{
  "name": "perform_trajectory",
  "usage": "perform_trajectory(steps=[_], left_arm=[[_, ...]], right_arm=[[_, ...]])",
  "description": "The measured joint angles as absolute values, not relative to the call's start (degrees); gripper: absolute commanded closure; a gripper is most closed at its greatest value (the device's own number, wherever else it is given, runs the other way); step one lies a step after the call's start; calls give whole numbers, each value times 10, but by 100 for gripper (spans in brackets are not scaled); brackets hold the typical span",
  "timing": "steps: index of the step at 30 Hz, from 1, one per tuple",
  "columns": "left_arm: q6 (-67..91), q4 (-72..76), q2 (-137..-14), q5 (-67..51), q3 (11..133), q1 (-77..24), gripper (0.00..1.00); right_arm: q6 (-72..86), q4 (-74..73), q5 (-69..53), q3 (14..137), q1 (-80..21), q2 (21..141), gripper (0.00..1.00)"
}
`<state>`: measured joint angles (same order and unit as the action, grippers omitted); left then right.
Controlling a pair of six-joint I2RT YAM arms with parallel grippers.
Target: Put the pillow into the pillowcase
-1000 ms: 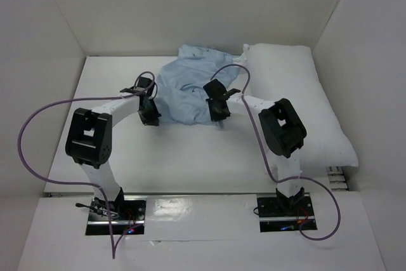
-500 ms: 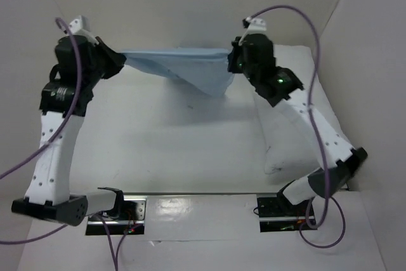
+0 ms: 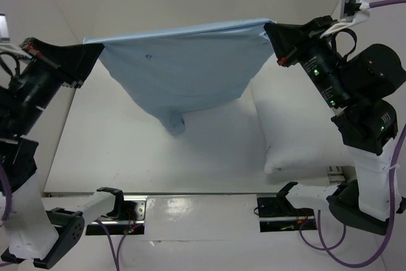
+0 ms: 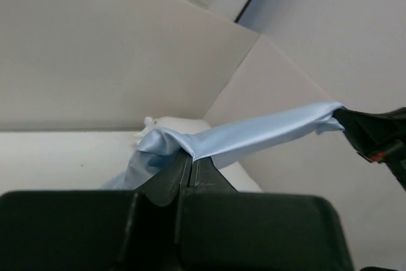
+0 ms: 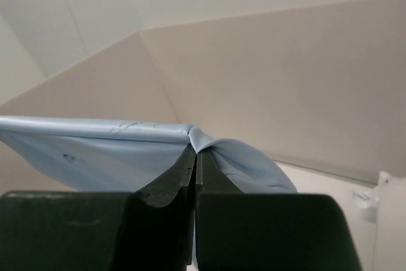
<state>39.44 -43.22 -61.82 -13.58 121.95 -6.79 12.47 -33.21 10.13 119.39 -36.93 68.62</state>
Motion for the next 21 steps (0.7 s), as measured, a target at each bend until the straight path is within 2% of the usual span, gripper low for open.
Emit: perform_trajectory(steps=[6, 12, 17, 21], left_arm=[[397, -448, -609, -175, 1281, -68, 100], [395, -437, -623, -144, 1204, -68, 100], [390, -414, -694, -53, 1073, -48, 100], [389, -399, -807, -20, 1023, -1, 100]], right_arm=[[126, -300, 46, 1171, -351, 660, 100], [114, -183, 79, 1021, -339, 637, 100], [92, -92, 131, 941, -309, 724, 100], [93, -32, 103, 927, -280, 866, 100]])
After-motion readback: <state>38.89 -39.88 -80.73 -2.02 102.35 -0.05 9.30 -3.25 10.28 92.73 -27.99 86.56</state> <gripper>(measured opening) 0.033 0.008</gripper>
